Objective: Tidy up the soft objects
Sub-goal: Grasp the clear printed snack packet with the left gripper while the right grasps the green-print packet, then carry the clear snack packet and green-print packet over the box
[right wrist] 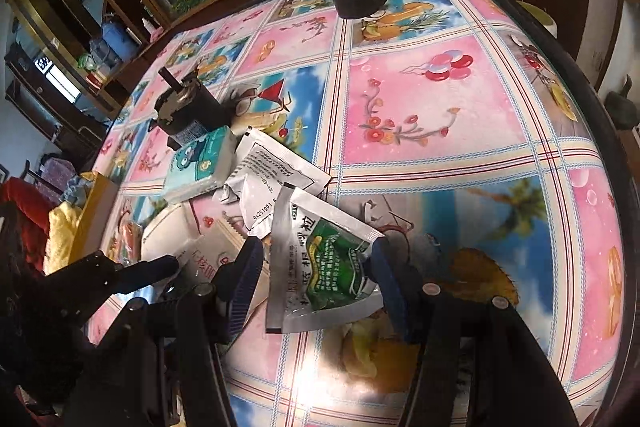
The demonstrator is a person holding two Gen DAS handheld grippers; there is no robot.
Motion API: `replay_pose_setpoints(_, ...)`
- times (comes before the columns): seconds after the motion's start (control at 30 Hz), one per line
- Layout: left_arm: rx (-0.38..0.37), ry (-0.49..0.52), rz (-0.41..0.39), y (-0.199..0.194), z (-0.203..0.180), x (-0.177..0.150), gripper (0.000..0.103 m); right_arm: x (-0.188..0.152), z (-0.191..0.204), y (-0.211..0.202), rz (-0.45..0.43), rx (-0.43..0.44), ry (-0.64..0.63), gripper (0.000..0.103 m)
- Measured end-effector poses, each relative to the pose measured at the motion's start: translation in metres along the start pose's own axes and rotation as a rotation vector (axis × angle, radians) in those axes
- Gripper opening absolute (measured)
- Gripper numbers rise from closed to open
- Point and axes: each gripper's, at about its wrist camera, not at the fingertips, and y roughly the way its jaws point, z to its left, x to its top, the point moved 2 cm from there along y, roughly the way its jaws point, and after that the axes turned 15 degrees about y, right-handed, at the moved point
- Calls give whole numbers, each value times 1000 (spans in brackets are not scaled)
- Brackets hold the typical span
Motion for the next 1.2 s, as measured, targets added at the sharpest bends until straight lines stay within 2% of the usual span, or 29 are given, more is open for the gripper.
replay_pose_setpoints(0.2,6,11,-9,8,-1,11,64,2,-5,0,-16,-29,2,56)
replay_pose_setpoints(0.3,-17,-3,-16,9,-1,11,67,1,-11,-6,-27,-44,1,43)
replay_pose_setpoints(0.37,-43,-8,-32,8,-2,12,67,1,-15,-11,-34,-46,10,42)
replay_pose_setpoints(0.43,-81,-26,-54,6,-1,14,67,0,-20,-14,-36,-35,23,34)
replay_pose_setpoints(0.5,-119,-47,-64,8,0,16,67,0,-25,-19,-40,-26,36,33)
replay_pose_setpoints(0.57,-109,-40,-53,11,-2,17,67,-1,-26,-21,-48,-28,39,31)
replay_pose_setpoints(0.7,-57,6,-34,18,-14,21,75,-2,-26,-21,-53,-23,39,31)
replay_pose_setpoints(0.8,9,45,-35,23,-25,23,82,-1,-24,-18,-64,-31,35,38)
replay_pose_setpoints(0.83,8,43,-46,23,-26,22,82,-1,-23,-16,-60,-31,36,44)
replay_pose_setpoints(0.93,4,35,-70,24,-26,22,82,-3,-17,-10,-54,-29,20,47)
replay_pose_setpoints(1.0,8,31,-88,23,-25,21,77,-4,-8,-6,-69,-70,-21,47)
replay_pose_setpoints(1.07,9,21,-108,20,-23,20,61,-4,-3,-3,-72,-78,-41,47)
replay_pose_setpoints(1.1,13,12,-105,19,-21,20,59,-5,-1,-3,-74,-87,-50,47)
replay_pose_setpoints(1.13,18,11,-102,19,-22,20,56,-6,0,-2,-77,-93,-55,43)
replay_pose_setpoints(1.17,15,6,-100,18,-22,19,55,-6,0,-2,-72,-86,-53,35)
replay_pose_setpoints(1.2,12,-7,-96,16,-21,19,53,-8,-1,-2,-61,-71,-46,16)
